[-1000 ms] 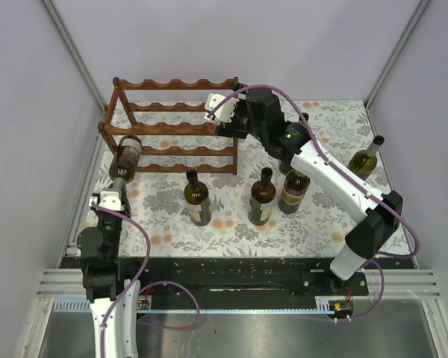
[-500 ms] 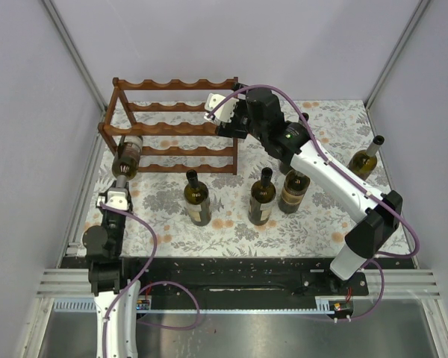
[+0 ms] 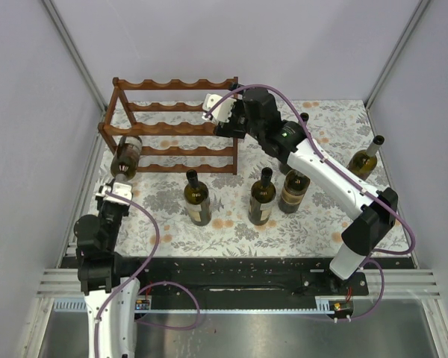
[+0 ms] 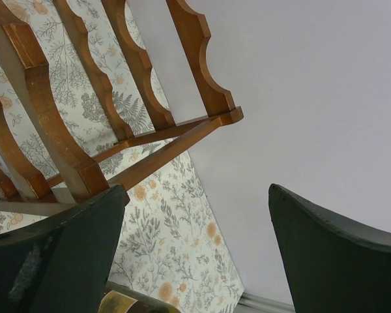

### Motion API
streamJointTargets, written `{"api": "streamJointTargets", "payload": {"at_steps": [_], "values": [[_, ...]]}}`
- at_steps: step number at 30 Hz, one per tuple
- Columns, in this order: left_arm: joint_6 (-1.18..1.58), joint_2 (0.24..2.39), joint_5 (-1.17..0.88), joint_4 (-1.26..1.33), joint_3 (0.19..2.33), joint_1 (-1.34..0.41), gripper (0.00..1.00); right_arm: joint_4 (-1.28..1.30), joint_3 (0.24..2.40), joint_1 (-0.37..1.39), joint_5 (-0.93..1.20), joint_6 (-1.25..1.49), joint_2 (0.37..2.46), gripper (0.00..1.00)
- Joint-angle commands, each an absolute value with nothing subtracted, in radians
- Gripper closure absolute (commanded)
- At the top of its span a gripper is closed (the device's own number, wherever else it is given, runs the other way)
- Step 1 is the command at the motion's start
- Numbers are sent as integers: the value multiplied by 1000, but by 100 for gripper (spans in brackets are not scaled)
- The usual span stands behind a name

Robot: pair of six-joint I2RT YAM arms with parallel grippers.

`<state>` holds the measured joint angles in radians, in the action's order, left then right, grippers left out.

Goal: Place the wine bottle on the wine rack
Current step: Place the wine bottle in the wine rack.

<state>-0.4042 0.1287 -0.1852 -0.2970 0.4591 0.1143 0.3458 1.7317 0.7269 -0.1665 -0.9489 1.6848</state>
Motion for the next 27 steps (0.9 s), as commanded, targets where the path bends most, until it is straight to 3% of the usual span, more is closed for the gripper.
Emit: {"api": "streamJointTargets", "payload": {"at_steps": [1, 13, 27], "values": [[-463, 221, -276, -419, 528, 112, 100, 336, 1779, 722, -161, -960, 1678, 1], [-577, 175, -301, -250, 350, 112, 100, 331, 1759, 721, -160, -963, 1681, 0], [-738, 371, -345, -296, 338, 112, 100, 331, 1749, 722, -164, -960, 1687, 0]]}}
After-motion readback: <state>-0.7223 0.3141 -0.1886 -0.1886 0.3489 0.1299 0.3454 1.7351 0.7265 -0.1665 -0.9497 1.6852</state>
